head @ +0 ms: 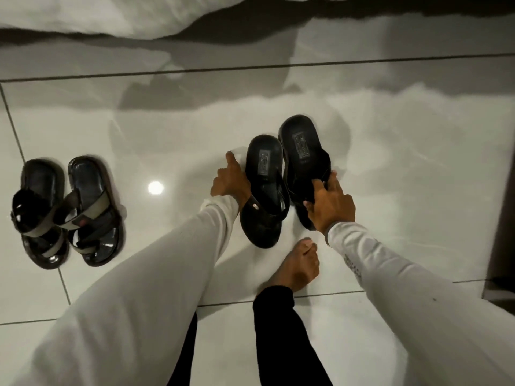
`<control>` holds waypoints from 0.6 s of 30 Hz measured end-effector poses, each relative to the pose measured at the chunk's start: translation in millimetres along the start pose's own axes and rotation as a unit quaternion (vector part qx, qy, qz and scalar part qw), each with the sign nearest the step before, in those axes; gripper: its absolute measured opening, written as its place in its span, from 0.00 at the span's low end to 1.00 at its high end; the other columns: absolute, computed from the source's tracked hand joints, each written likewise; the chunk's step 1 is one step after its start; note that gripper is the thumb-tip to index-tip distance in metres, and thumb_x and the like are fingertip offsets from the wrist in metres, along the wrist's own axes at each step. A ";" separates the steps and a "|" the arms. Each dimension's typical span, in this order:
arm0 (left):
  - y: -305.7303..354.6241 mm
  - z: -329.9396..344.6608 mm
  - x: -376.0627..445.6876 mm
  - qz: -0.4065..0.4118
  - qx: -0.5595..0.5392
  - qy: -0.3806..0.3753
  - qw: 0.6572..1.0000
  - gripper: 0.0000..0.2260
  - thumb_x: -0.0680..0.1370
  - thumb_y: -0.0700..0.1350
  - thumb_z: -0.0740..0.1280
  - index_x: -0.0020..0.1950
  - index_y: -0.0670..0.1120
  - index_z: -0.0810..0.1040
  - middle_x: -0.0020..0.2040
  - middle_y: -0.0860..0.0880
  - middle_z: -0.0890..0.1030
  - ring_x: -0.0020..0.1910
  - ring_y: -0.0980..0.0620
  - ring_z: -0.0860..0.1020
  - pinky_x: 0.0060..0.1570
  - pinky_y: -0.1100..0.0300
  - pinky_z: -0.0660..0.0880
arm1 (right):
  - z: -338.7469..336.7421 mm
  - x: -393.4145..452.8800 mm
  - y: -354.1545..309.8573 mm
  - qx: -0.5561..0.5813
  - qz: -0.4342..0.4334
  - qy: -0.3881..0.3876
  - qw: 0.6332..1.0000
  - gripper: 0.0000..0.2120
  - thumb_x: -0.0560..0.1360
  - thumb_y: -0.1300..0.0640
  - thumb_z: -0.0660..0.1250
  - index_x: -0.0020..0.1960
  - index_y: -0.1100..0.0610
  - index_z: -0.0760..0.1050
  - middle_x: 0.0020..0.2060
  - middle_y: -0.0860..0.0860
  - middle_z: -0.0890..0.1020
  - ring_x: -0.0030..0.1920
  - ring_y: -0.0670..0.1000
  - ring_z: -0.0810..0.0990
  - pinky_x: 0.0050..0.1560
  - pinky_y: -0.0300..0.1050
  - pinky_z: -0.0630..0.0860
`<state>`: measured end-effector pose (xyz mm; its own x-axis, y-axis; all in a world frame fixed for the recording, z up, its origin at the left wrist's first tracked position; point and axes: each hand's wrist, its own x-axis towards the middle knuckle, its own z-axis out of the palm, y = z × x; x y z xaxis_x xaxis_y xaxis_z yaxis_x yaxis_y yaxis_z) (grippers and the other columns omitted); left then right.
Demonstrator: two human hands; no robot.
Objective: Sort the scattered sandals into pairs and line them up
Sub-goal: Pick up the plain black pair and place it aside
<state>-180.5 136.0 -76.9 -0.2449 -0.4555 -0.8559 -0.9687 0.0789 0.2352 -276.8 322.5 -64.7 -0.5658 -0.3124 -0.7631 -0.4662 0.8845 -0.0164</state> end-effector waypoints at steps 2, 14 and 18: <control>22.8 11.5 3.0 -0.012 -0.015 0.008 1.000 0.28 0.81 0.50 0.63 0.78 0.46 0.55 0.67 0.36 0.74 0.65 0.32 0.75 0.64 0.42 0.75 | -8.7 9.8 19.3 0.010 0.004 -0.003 1.000 0.26 0.78 0.52 0.67 0.73 0.55 0.64 0.81 0.63 0.53 0.67 0.67 0.76 0.59 0.59 0.77; 75.2 49.0 11.0 0.040 -0.044 0.040 0.997 0.10 0.80 0.42 0.62 0.60 0.44 0.66 0.52 0.39 0.79 0.50 0.33 0.82 0.52 0.38 0.82 | -32.0 35.7 76.0 0.077 0.021 0.035 0.996 0.22 0.79 0.51 0.66 0.70 0.55 0.65 0.79 0.61 0.56 0.56 0.69 0.81 0.51 0.57 0.78; 104.7 45.3 20.5 0.051 -0.097 0.063 0.992 0.04 0.79 0.43 0.62 0.53 0.46 0.68 0.45 0.46 0.75 0.47 0.36 0.82 0.50 0.40 0.84 | -52.5 50.6 89.1 0.072 0.027 0.040 0.996 0.23 0.79 0.53 0.66 0.71 0.55 0.64 0.80 0.62 0.53 0.60 0.69 0.79 0.56 0.59 0.78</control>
<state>-288.7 175.1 -90.7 -0.3222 -0.5618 -0.7619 -0.9106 -0.0363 0.4118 -382.6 367.3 -70.8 -0.6431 -0.2841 -0.7111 -0.3341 0.9397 -0.0733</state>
